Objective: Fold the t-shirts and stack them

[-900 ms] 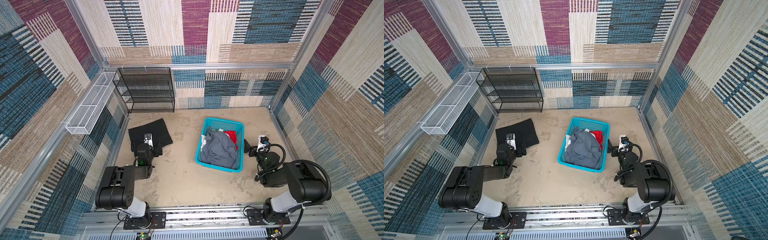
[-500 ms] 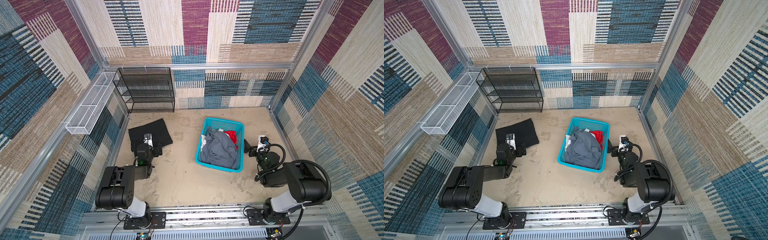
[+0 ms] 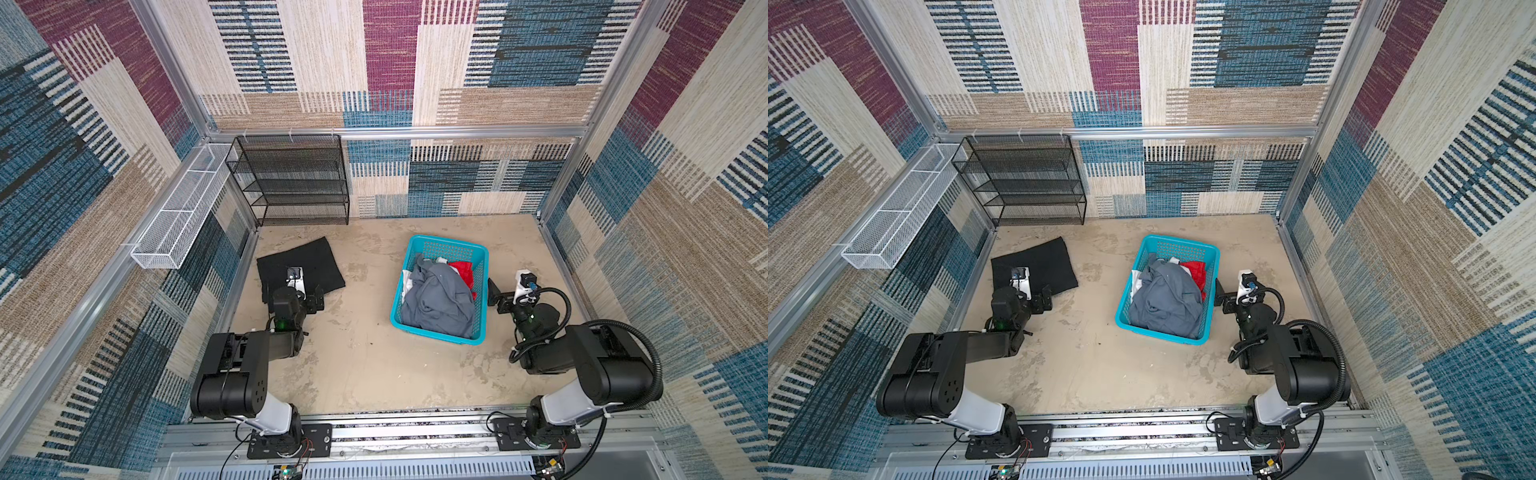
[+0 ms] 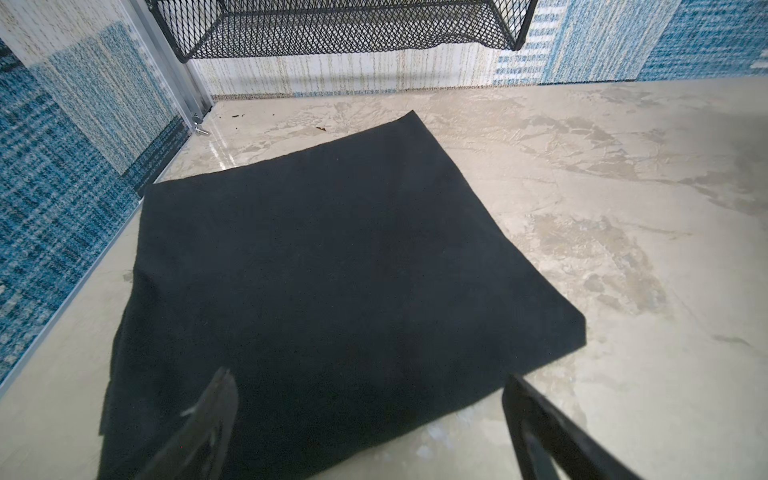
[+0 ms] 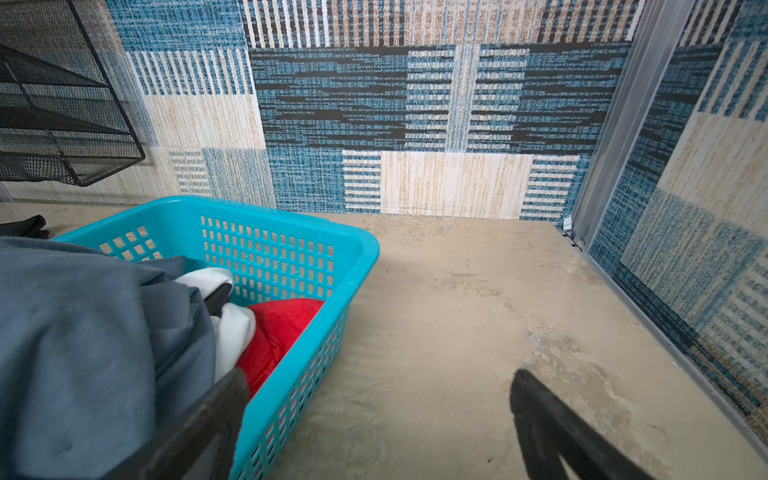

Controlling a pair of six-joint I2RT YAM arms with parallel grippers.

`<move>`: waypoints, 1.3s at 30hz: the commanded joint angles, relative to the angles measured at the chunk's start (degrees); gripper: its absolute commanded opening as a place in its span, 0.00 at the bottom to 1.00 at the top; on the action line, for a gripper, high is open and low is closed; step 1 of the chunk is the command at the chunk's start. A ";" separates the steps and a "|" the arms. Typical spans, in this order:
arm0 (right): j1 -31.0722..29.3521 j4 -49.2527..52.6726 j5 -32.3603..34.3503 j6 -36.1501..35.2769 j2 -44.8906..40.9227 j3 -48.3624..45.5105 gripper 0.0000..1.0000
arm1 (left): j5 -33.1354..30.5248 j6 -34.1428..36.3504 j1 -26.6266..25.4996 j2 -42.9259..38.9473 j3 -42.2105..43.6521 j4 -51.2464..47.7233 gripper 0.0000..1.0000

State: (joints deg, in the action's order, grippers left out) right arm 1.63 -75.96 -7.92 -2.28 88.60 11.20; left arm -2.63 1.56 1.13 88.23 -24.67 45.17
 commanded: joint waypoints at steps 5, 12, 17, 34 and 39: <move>-0.44 9.95 8.36 2.48 -13.15 -0.12 0.99 | -0.78 -1.65 -0.06 -4.10 0.99 -0.07 1.00; -1.37 51.23 14.29 9.50 -28.75 15.28 0.96 | -2.68 -15.28 -2.02 -22.85 -9.04 -35.53 0.99; -14.56 72.82 14.12 16.08 -23.67 32.33 0.89 | 16.25 -22.52 -3.32 -27.40 -21.78 -62.07 1.00; -48.36 93.78 22.61 37.83 13.38 68.31 0.38 | 40.72 -26.08 -7.37 -41.02 -23.89 -85.07 0.99; -48.39 96.30 25.71 39.37 16.42 69.28 0.38 | 41.38 -28.07 -7.48 -42.27 -21.39 -82.78 0.99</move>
State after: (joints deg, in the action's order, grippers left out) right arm -46.76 17.98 14.37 34.65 104.38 80.01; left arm 37.45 -24.93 -6.31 46.04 -46.89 -38.54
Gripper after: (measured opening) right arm 0.377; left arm 0.994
